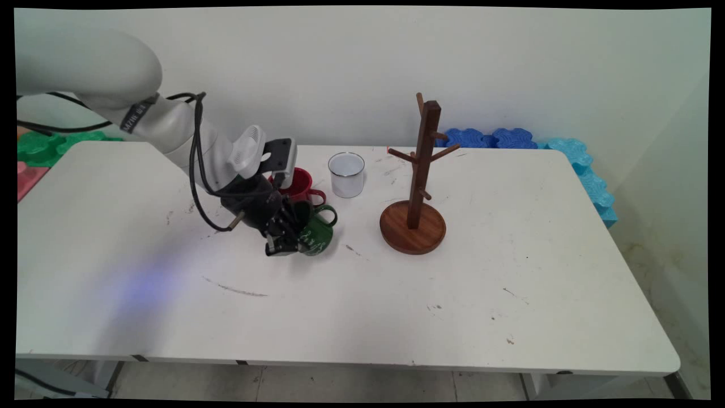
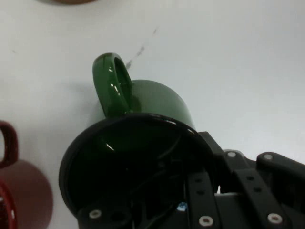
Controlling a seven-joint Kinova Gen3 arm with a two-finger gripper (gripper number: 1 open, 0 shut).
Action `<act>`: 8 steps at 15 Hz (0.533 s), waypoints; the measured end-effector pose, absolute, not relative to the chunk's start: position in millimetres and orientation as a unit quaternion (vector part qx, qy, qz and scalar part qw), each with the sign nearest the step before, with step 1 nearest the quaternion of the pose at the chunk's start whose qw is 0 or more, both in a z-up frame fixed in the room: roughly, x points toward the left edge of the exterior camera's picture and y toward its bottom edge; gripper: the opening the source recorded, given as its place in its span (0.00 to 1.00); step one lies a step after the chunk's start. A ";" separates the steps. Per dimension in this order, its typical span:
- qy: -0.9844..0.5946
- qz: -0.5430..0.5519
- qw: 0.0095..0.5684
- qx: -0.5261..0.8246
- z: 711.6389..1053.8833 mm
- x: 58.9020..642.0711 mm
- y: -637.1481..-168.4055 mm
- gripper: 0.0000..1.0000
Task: Place the picked object on the table
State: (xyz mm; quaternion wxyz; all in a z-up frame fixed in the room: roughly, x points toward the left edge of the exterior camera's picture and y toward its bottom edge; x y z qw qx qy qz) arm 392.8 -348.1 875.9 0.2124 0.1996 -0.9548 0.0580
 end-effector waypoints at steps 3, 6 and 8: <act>-0.963 0.064 0.192 0.176 869.4 394.8 -350.8 0.00; -0.970 0.068 0.175 0.153 863.5 395.6 -352.3 0.00; -0.974 0.070 0.165 0.138 859.6 395.8 -353.0 0.00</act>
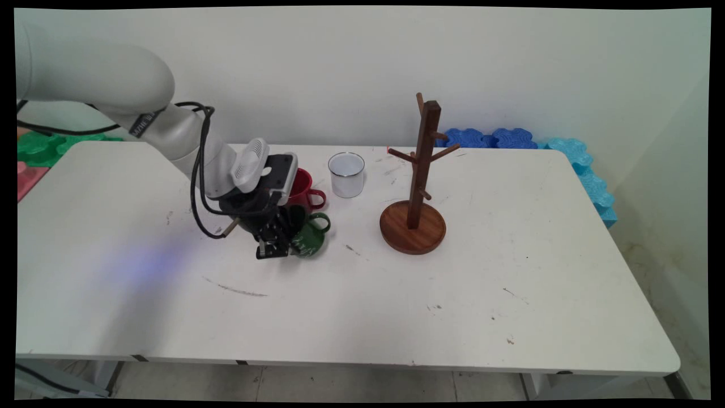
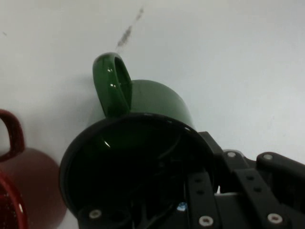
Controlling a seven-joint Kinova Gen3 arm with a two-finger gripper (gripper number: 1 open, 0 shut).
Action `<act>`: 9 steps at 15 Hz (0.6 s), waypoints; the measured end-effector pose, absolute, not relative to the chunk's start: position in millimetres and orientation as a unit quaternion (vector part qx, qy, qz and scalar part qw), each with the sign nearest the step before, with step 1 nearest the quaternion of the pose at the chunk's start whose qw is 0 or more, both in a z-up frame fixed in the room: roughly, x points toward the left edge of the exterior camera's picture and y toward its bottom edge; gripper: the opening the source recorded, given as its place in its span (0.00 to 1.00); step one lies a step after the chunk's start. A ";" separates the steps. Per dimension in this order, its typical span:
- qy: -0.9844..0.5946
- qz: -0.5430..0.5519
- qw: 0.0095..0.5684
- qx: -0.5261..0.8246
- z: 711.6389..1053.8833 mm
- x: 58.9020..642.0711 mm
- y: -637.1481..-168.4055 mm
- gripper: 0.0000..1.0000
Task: Place the picked object on the table
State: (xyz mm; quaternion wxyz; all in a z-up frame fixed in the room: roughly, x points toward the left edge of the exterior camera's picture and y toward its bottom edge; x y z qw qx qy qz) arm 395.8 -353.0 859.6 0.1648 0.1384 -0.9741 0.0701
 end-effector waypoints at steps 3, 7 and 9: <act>-0.978 0.072 0.153 0.121 854.1 396.3 -353.3 0.00; -0.982 0.075 0.140 0.104 847.8 397.0 -354.3 0.00; -0.983 0.076 0.135 0.097 844.9 397.3 -355.0 0.00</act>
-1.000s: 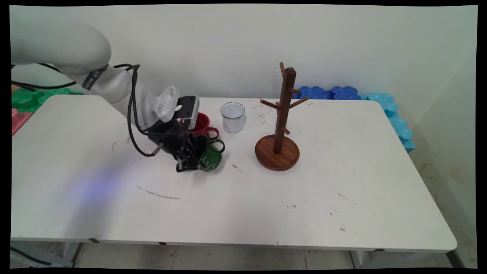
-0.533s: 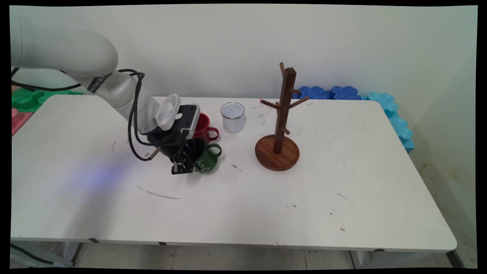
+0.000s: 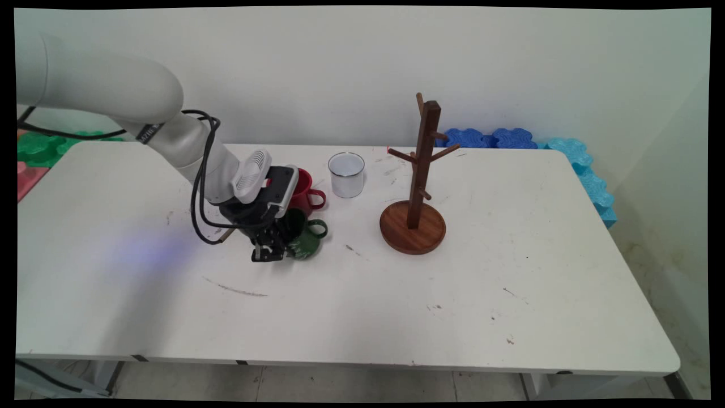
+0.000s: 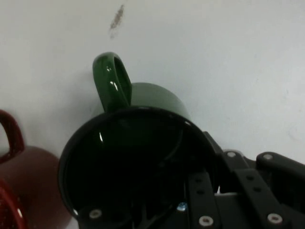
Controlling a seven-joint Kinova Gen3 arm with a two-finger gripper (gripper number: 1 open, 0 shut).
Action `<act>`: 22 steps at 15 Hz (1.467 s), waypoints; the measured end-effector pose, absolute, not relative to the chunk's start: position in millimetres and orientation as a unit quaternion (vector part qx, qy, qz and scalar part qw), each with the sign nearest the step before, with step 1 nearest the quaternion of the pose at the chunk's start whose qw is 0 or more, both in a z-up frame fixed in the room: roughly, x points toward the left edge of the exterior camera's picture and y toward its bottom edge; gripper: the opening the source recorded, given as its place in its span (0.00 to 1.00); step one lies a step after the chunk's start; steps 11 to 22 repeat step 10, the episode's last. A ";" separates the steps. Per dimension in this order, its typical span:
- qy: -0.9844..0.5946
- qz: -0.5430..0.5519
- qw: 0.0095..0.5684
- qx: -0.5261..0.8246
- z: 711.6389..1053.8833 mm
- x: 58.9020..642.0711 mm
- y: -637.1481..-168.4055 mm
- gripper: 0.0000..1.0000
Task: Place the picked object on the table
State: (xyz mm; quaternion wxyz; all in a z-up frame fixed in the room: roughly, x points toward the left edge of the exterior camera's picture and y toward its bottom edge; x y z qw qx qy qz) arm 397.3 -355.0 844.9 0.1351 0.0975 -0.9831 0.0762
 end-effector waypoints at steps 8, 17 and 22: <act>-0.985 0.081 0.126 0.082 837.6 397.3 -357.2 1.00; -0.985 0.083 0.125 0.080 837.1 397.5 -357.5 1.00; -0.985 0.083 0.125 0.080 837.1 397.5 -357.5 1.00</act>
